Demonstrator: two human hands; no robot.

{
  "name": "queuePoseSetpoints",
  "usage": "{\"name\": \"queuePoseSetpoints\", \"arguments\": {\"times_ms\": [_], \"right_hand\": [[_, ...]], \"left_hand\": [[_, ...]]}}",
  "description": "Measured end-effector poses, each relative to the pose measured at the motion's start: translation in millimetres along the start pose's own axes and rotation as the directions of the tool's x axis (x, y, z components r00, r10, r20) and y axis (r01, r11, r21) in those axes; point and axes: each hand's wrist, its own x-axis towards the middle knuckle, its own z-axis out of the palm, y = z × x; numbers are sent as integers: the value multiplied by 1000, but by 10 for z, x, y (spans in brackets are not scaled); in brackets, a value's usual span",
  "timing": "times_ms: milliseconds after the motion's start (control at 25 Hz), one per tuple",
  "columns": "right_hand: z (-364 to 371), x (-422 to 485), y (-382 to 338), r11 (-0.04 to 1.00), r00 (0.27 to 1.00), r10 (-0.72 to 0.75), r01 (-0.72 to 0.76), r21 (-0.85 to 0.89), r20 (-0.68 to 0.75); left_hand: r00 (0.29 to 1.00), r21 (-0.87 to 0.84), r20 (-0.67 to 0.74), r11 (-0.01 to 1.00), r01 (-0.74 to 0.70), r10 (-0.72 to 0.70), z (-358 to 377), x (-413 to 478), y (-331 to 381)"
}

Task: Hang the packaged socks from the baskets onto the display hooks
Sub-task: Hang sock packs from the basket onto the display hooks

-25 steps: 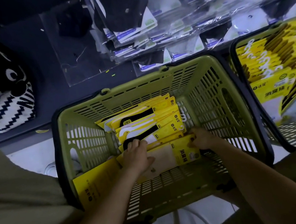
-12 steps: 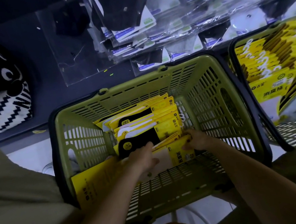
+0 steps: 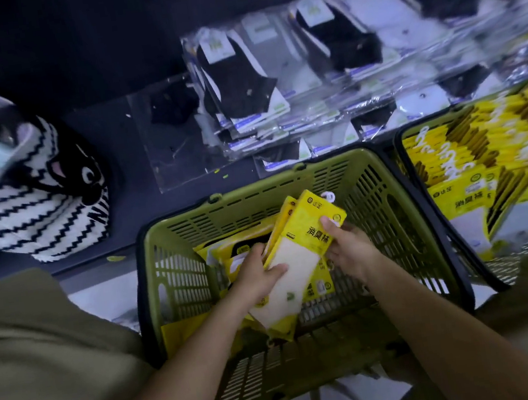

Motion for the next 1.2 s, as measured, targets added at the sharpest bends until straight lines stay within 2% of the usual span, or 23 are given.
{"name": "queuePoseSetpoints", "arguments": {"times_ms": [40, 160, 320, 560, 640, 800, 1000, 1120, 1200], "right_hand": [[79, -66, -78, 997, 1000, -27, 28, 68, -10], [240, -270, -353, 984, 983, -173, 176, 34, -59], [430, -611, -733, 942, 944, -328, 324, 86, 37], [849, -1095, -1122, 861, 842, -507, 504, 69, 184], [1009, -1218, -1326, 816, 797, -572, 576, 40, 194], [1334, -1461, -1849, 719, 720, -686, 693, -55, 101], [1700, -1796, -2439, 597, 587, -786, 802, -6, 195], [1861, -2004, -2807, 536, 509, -825, 843, 51, 245], [1959, -2169, -3115, 442, 427, -871, 897, 8, 242]], "left_hand": [[1000, -81, -20, 997, -12, 11, -37, -50, 95], [997, -279, -27, 957, -82, 78, -168, -208, 367], [988, -556, -46, 819, -145, 144, -447, -438, 759], [954, -723, -148, 630, -285, 261, -863, -775, 1125], [930, -723, -221, 591, -358, 293, -1020, -885, 1267], [863, -649, -328, 573, -502, 384, -1396, -1079, 1651], [717, -493, -518, 521, -696, 467, -1975, -1255, 2173], [632, -425, -572, 470, -774, 522, -2279, -1334, 2468], [589, -389, -592, 445, -807, 550, -2474, -1382, 2634]]}}
